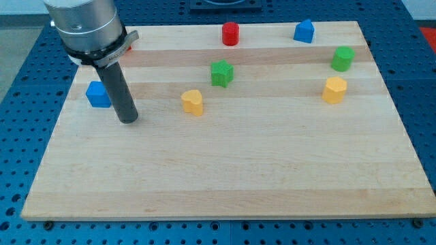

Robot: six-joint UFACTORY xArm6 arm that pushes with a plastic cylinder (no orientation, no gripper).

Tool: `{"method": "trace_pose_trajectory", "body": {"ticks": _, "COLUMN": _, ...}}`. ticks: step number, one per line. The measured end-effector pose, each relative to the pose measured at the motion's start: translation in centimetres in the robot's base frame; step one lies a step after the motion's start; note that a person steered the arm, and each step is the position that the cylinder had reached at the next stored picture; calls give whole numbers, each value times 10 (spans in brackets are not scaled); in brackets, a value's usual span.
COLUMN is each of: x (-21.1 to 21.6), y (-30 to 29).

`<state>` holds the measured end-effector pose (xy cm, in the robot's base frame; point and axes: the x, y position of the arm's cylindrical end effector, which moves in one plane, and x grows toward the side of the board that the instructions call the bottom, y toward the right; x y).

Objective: Move green circle right to the yellow hexagon

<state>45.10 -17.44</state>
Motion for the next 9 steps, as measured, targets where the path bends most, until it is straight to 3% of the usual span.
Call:
{"method": "trace_pose_trajectory", "body": {"ticks": 2, "x": 5, "y": 20}}
{"method": "trace_pose_trajectory", "body": {"ticks": 3, "x": 33, "y": 34}}
{"method": "trace_pose_trajectory", "body": {"ticks": 6, "x": 10, "y": 194}}
{"method": "trace_pose_trajectory", "body": {"ticks": 7, "x": -30, "y": 251}}
{"method": "trace_pose_trajectory", "body": {"ticks": 9, "x": -106, "y": 273}}
